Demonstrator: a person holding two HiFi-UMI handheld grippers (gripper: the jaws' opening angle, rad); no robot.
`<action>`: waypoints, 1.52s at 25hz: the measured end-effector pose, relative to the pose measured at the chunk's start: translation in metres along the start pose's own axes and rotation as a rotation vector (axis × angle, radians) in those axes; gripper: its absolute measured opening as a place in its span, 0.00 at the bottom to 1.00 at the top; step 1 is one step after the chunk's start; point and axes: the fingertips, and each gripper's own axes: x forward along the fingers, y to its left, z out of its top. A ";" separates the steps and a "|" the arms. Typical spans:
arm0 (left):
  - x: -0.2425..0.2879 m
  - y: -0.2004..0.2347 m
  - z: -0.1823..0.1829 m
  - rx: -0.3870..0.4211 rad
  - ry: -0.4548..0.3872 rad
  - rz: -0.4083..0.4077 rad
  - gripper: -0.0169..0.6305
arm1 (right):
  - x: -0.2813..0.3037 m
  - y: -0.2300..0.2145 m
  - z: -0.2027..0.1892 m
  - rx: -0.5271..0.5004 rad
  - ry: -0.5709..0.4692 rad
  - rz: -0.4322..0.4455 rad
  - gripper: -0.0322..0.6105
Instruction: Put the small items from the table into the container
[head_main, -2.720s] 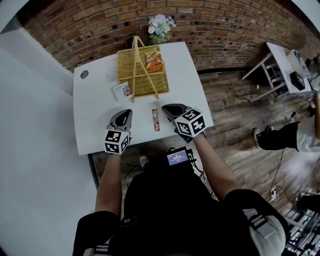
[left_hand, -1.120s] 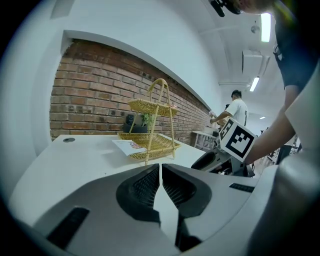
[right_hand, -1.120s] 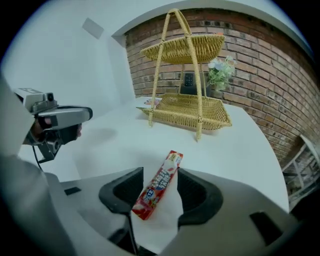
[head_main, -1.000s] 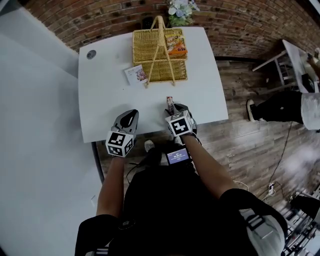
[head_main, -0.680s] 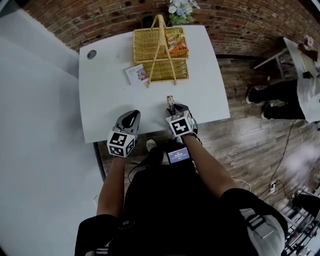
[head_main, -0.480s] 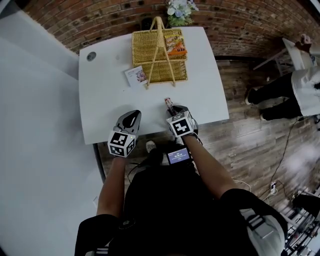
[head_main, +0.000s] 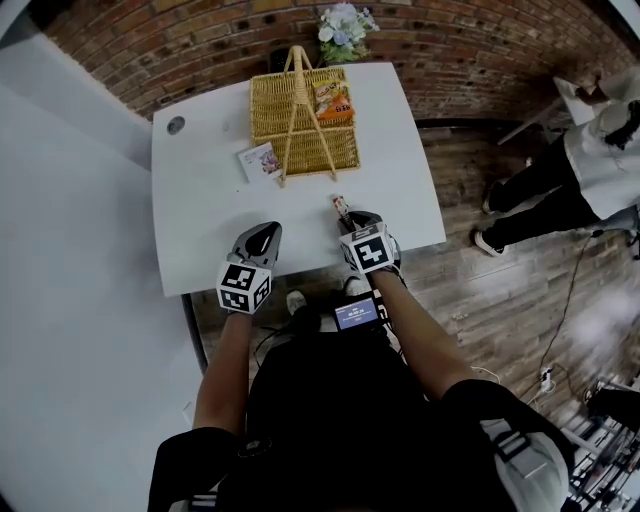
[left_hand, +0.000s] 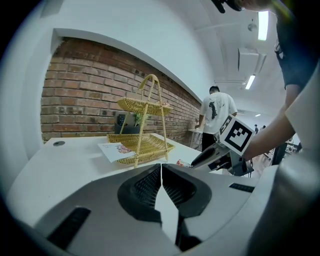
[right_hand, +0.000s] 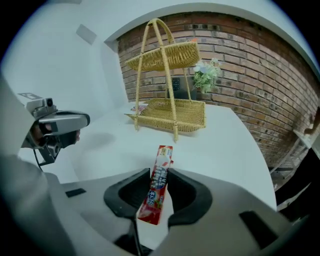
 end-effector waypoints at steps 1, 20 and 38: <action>0.003 -0.002 0.003 0.005 -0.004 -0.002 0.04 | -0.003 -0.005 0.002 0.011 -0.009 0.000 0.23; 0.053 -0.040 0.036 0.038 -0.035 -0.068 0.04 | -0.053 -0.064 0.037 0.087 -0.194 0.037 0.23; 0.057 -0.011 0.057 0.044 -0.050 -0.019 0.04 | -0.021 -0.076 0.102 -0.081 -0.174 0.090 0.23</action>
